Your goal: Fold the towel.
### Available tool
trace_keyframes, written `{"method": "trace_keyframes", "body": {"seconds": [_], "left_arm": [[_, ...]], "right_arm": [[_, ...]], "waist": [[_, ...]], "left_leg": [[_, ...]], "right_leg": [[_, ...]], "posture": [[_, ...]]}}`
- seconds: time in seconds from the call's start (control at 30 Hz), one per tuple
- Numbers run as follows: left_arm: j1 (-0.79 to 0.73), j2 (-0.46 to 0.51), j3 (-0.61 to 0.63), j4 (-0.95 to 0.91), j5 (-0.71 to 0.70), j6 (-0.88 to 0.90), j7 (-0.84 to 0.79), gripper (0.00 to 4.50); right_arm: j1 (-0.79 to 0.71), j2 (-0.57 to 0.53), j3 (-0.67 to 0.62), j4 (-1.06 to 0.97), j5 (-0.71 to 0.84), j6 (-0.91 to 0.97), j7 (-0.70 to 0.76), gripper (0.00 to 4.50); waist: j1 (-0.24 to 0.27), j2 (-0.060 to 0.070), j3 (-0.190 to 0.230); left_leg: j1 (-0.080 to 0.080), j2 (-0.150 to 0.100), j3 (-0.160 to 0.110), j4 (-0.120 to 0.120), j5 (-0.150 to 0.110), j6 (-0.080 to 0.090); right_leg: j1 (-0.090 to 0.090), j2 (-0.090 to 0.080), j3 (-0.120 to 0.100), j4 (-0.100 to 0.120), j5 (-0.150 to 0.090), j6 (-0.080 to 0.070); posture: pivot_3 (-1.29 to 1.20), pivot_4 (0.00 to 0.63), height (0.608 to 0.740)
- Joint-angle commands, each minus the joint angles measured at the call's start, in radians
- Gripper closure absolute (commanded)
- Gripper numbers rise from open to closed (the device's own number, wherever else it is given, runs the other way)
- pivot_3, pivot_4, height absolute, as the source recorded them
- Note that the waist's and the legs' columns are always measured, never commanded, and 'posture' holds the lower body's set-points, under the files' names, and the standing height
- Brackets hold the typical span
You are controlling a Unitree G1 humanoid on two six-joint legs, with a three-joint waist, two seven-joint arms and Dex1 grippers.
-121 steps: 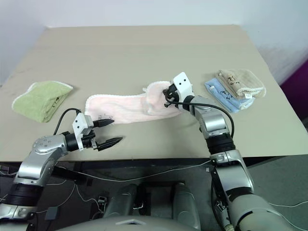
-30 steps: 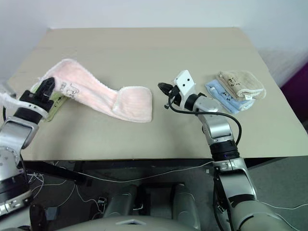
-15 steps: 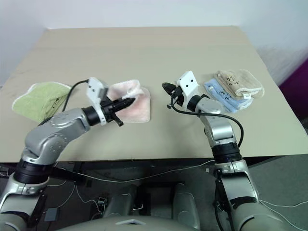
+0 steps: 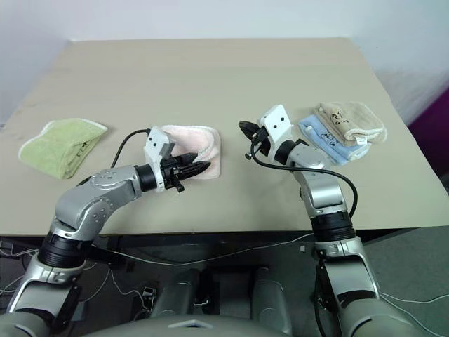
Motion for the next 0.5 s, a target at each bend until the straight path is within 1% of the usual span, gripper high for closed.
{"method": "trace_keyframes", "body": {"seconds": [0.03, 0.07, 0.13, 0.17, 0.2, 0.3, 0.4, 0.5], "left_arm": [[0.018, -0.009, 0.075, -0.077, -0.068, 0.025, -0.017, 1.16], [0.024, -0.012, 0.102, -0.091, -0.096, 0.034, -0.019, 0.85], [0.037, -0.020, 0.189, -0.112, -0.197, 0.059, -0.021, 0.13], [0.044, -0.017, 0.238, -0.118, -0.245, 0.067, -0.022, 0.02], [0.050, -0.012, 0.277, -0.121, -0.277, 0.073, -0.018, 0.02], [0.059, 0.025, 0.334, -0.095, -0.255, 0.074, 0.009, 0.02], [0.048, 0.073, 0.315, -0.013, -0.086, -0.017, 0.043, 0.02], [0.035, 0.083, 0.263, 0.045, 0.025, -0.099, 0.025, 0.61]], "right_arm": [[-0.008, -0.004, -0.015, -0.048, 0.010, -0.006, -0.004, 4.50], [-0.009, -0.004, -0.015, -0.050, 0.010, -0.005, -0.003, 4.50], [-0.011, -0.004, -0.014, -0.056, 0.011, -0.002, -0.003, 4.50], [-0.012, -0.004, -0.014, -0.062, 0.013, 0.001, -0.002, 4.50], [-0.011, -0.004, -0.013, -0.068, 0.014, 0.004, -0.001, 4.50], [-0.012, -0.002, -0.011, -0.092, 0.020, 0.019, 0.000, 4.50], [-0.030, 0.023, 0.007, -0.121, 0.037, 0.053, 0.004, 4.50], [-0.071, 0.072, 0.033, -0.122, 0.045, 0.094, -0.003, 4.50]], "waist": [[0.000, 0.000, 0.000], [-0.001, 0.000, 0.000], [-0.001, 0.000, 0.000], [-0.001, 0.000, 0.000], [-0.001, 0.000, 0.000], [-0.001, 0.000, 0.000], [0.002, 0.000, 0.000], [0.000, 0.000, 0.000]], "left_leg": [[0.000, 0.000, 0.000, 0.000, 0.000, 0.000], [0.000, 0.000, 0.000, 0.000, 0.000, 0.000], [0.000, 0.000, 0.000, 0.000, 0.000, 0.000], [0.000, 0.000, 0.000, 0.000, 0.000, 0.000], [0.000, 0.000, 0.000, 0.000, 0.000, 0.000], [0.000, 0.000, 0.000, 0.000, 0.000, 0.000], [0.000, 0.000, 0.000, 0.001, 0.000, 0.000], [0.000, 0.000, 0.000, 0.001, 0.000, 0.000]], "right_leg": [[0.000, 0.000, 0.000, 0.000, 0.000, 0.000], [0.000, 0.000, 0.000, 0.000, 0.000, 0.000], [0.000, 0.000, 0.000, 0.000, 0.000, 0.000], [0.000, 0.000, 0.000, 0.000, 0.000, 0.000], [0.000, 0.000, 0.000, 0.000, 0.000, 0.000], [0.000, 0.000, 0.000, 0.000, 0.000, 0.000], [0.000, 0.000, 0.000, 0.001, 0.000, 0.000], [0.000, 0.000, -0.001, 0.000, 0.000, 0.000]], "posture": [[0.00, 0.150, 0.740], [0.00, 0.150, 0.740], [0.00, 0.150, 0.740], [0.00, 0.150, 0.740], [0.00, 0.150, 0.740], [0.00, 0.150, 0.740], [0.00, 0.150, 0.740], [0.00, 0.150, 0.740]]}}
